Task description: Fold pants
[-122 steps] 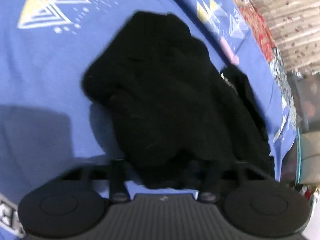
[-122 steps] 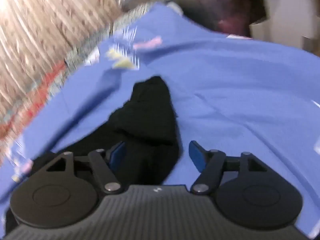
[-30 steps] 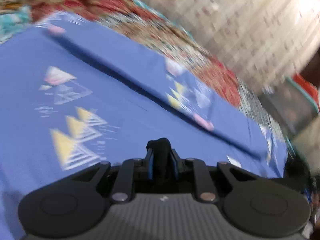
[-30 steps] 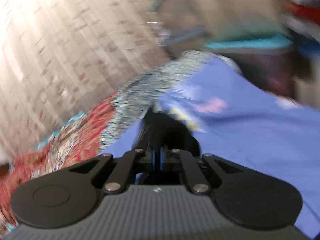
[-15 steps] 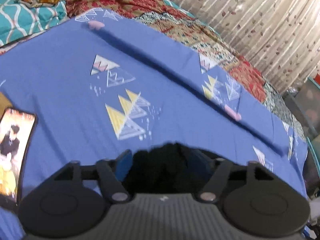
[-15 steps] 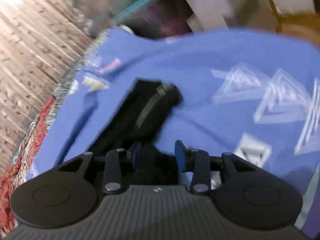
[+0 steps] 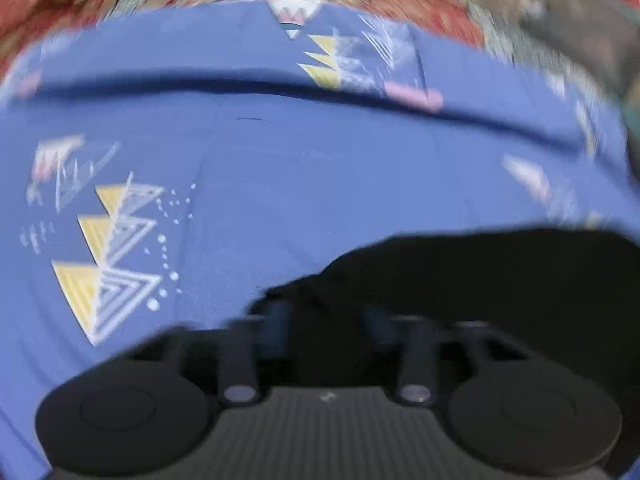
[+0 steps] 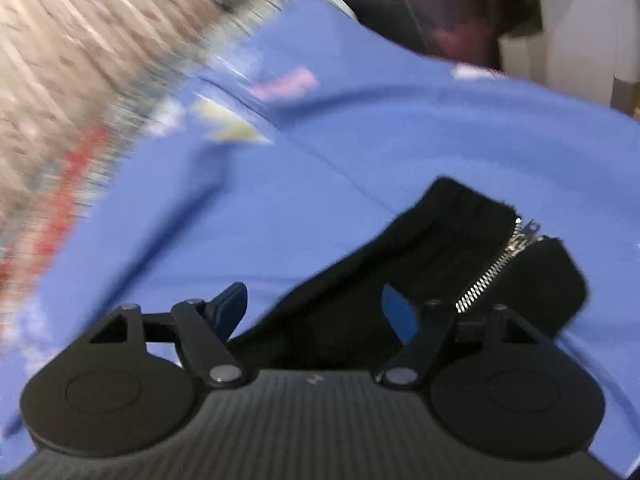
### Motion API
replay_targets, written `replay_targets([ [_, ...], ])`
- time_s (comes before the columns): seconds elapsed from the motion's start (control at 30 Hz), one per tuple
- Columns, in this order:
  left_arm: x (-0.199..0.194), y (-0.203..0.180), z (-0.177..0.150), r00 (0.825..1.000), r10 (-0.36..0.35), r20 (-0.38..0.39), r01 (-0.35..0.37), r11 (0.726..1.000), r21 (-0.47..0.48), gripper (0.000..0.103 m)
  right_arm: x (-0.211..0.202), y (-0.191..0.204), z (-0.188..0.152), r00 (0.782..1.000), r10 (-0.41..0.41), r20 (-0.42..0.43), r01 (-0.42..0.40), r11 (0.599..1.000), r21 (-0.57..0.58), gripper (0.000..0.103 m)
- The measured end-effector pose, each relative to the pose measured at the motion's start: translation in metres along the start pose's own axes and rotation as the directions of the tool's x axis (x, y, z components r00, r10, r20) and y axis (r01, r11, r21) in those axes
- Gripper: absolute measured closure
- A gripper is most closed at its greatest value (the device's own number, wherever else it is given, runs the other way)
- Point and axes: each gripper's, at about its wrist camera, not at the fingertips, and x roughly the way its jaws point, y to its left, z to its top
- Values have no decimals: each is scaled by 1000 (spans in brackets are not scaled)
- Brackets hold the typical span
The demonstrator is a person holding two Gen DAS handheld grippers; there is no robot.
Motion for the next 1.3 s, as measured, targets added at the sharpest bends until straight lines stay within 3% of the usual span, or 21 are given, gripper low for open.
replay_targets([
  [0.07, -3, 2, -2, 1000, 14, 14, -14, 1000, -4, 88, 33, 8, 3, 997, -60, -47, 57, 996, -72, 33],
  [0.1, -6, 4, 0, 1000, 18, 25, -17, 1000, -13, 89, 42, 18, 2, 994, -108, -20, 104, 984, -144, 54],
  [0.13, -13, 7, 2, 999, 24, 45, -23, 999, -27, 89, 43, 26, 1, 989, -148, 3, 146, 970, -194, 92],
  [0.17, -22, 11, 6, 997, 25, 73, -21, 999, -45, 89, 43, 31, 4, 990, -140, 6, 138, 970, -202, 96],
  [0.3, -57, 23, 27, 974, 19, 226, 5, 994, -106, 89, 26, 47, 32, 994, 4, 114, 12, 989, -145, 96],
  [0.4, -69, 27, 45, 932, 108, 346, -40, 980, -197, 87, 11, 64, 52, 958, 182, 221, -167, 982, -88, 96],
  [0.43, -66, 29, 49, 915, 161, 371, -65, 964, -257, 82, 11, 72, 57, 947, 216, 237, -200, 976, -90, 91],
  [0.47, -59, 29, 54, 904, 217, 369, -104, 948, -302, 63, 16, 80, 60, 949, 225, 220, -208, 973, -100, 88],
  [0.5, -49, 28, 58, 906, 258, 336, -152, 938, -311, 40, 25, 89, 61, 964, 203, 170, -184, 976, -121, 63],
  [0.53, -38, 28, 61, 914, 280, 294, -192, 936, -294, 40, 33, 97, 60, 982, 149, 116, -131, 980, -152, 50],
  [0.57, -32, 29, 60, 926, 282, 252, -210, 937, -278, 44, 34, 102, 55, 989, 106, 102, -86, 978, -190, 51],
  [0.63, -38, 39, 48, 938, 242, 247, -168, 944, -285, 43, 20, 94, 45, 979, 171, 114, -138, 958, -251, 51],
  [0.7, -57, 55, 26, 935, 237, 262, -149, 938, -313, 30, -1, 74, 36, 964, 246, 100, -209, 936, -282, 52],
  [0.77, -76, 77, 1, 931, 263, 253, -160, 918, -363, 16, -23, 52, 24, 961, 256, 102, -214, 926, -310, 52],
  [0.83, -90, 94, -20, 943, 250, 220, -147, 905, -399, 15, -48, 27, 13, 958, 263, 110, -214, 918, -333, 52],
  [0.97, -115, 113, -74, 976, 146, 160, -53, 878, -476, 10, -84, -30, -2, 966, 226, 126, -175, 931, -321, 51],
  [1.2, -130, 105, -130, 992, -12, 123, 76, 845, -530, 3, -83, -69, -37, 987, 154, 42, -141, 964, -224, 51],
  [1.3, -132, 96, -141, 994, -8, 106, 64, 840, -539, 3, -82, -66, -39, 994, 75, 78, -56, 973, -222, 49],
])
